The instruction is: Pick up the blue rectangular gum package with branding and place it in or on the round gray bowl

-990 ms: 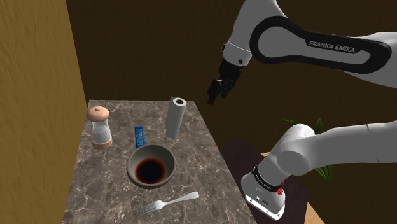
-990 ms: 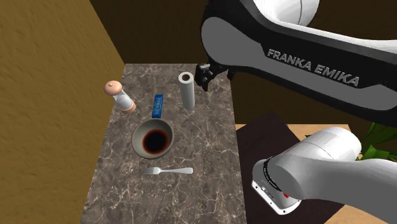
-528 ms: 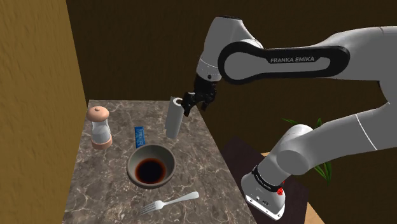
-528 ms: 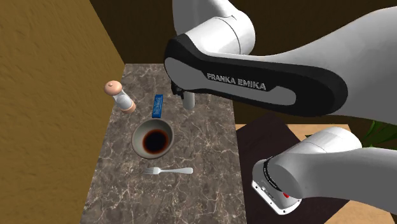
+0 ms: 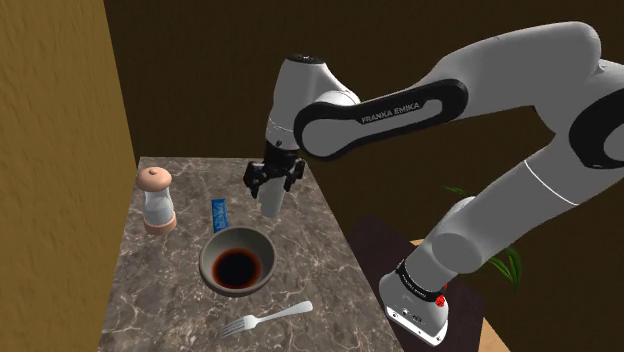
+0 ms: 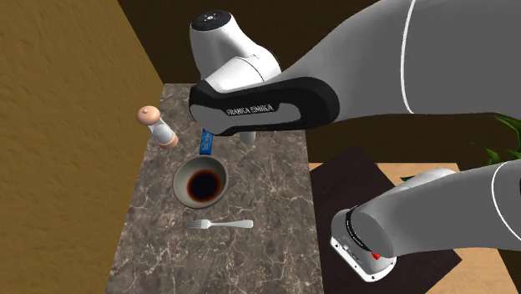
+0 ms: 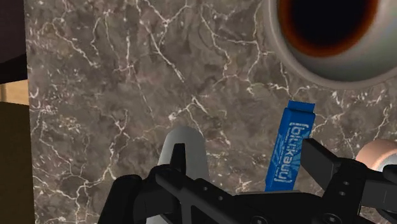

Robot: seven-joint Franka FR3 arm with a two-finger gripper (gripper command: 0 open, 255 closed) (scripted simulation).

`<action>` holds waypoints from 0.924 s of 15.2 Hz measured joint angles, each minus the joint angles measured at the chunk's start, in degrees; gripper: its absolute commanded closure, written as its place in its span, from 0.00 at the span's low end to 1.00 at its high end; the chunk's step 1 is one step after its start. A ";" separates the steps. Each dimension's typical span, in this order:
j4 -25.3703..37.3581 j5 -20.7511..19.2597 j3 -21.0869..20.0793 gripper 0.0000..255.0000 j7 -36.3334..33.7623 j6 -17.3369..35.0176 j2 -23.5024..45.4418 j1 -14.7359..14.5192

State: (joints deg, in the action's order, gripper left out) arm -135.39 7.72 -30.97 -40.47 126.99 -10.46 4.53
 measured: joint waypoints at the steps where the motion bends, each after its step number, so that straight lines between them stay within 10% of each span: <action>1: 1.28 -1.48 -1.10 0.00 -2.94 1.26 2.70 0.23; 14: 19.08 -22.37 1.75 0.00 -32.18 9.21 32.77 -5.49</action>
State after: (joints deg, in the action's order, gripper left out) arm -116.32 -14.64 -29.21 -72.64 136.19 22.32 -0.96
